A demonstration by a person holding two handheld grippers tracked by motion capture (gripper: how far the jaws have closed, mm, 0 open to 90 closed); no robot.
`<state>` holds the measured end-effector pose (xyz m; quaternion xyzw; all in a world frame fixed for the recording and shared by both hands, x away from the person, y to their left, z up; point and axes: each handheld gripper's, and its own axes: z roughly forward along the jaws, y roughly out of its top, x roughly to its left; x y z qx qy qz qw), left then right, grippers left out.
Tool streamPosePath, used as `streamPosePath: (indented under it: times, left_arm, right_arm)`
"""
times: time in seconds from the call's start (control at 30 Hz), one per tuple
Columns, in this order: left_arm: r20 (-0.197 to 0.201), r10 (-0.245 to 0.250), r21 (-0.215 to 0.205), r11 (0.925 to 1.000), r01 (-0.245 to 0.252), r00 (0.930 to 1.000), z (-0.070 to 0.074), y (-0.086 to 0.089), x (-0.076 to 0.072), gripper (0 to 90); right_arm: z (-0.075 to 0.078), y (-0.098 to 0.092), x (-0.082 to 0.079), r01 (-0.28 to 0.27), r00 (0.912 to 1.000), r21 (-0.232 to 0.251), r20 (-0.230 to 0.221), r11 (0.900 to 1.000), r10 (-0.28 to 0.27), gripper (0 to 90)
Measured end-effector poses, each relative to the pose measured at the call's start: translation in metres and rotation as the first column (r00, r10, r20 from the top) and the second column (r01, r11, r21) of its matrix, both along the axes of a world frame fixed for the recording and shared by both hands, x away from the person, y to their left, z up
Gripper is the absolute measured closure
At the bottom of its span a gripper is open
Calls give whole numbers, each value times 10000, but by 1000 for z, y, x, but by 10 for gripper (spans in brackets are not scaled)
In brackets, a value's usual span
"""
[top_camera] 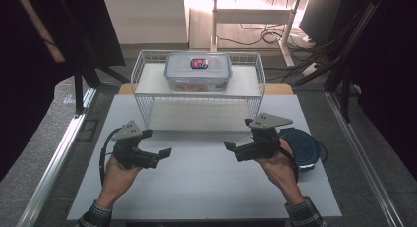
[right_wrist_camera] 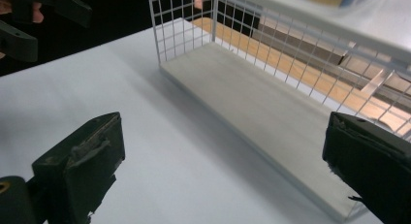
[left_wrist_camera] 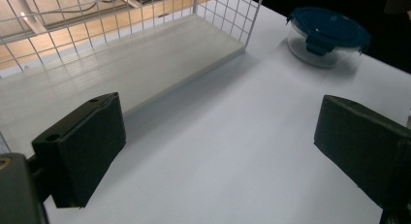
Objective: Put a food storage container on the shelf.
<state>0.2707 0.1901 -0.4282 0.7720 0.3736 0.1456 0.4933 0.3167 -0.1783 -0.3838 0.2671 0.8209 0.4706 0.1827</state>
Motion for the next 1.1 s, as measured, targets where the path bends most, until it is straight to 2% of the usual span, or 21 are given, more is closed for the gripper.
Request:
streamPosePath:
  times: [0.03,0.17,0.23,0.3,0.5,0.57,0.63,0.67,0.77,0.8,0.83,1.0,1.1]
  left_arm:
    - [9,11,42,10000,-11,10000,-4,-1,-3,32]
    - [9,-74,21,10000,74,10000,-14,-4,-11,31]
    - [92,-132,372,9992,128,9999,-20,-8,-17,31]
    - [184,-167,432,9989,159,9997,-22,-9,-20,31]
    - [281,-281,451,9986,268,9992,-35,-12,-33,26]
    - [303,-217,498,9986,202,9993,-40,-11,-36,26]
    - [236,-87,434,9990,76,9997,-52,-7,-45,26]
    - [236,-87,434,9990,76,9997,-52,-7,-45,26]
    - [-30,4,309,9995,-3,10000,-64,-2,-55,27]
    - [-123,83,510,9987,-77,9999,-70,0,-62,25]
    - [-123,83,510,9987,-77,9999,-70,0,-62,25]
    - [-122,433,1239,9914,-414,9990,-85,6,-69,27]
    - [-211,493,1380,9894,-460,9986,-88,7,-68,27]
  right_arm:
    - [-6,-3,-5,-46,10000,-5,-3,10000,46,0]
    - [-14,-9,-10,-52,9999,120,-130,9999,53,0]
    - [-24,-16,-16,-26,9996,334,-280,9994,36,0]
    - [-29,-19,-20,-64,9990,438,-428,9990,83,0]
    - [-42,-25,-31,-163,9985,530,-508,9985,190,0]
    - [-46,-27,-35,-79,9989,412,-461,9991,98,0]
    - [-52,-29,-40,5,9992,350,-401,9994,9,0]
    - [-55,-30,-43,41,9990,324,-452,9995,-26,0]
    - [-62,-32,-48,21,9987,188,-513,9998,-12,0]
    - [-69,-36,-53,125,9990,-119,-426,9999,-129,0]
    - [-69,-36,-53,125,9990,-119,-426,9999,-129,0]
    - [-87,-45,-62,328,9978,-309,-561,9990,-345,0]
    - [-93,-46,-63,351,9963,-509,-765,9981,-390,1]
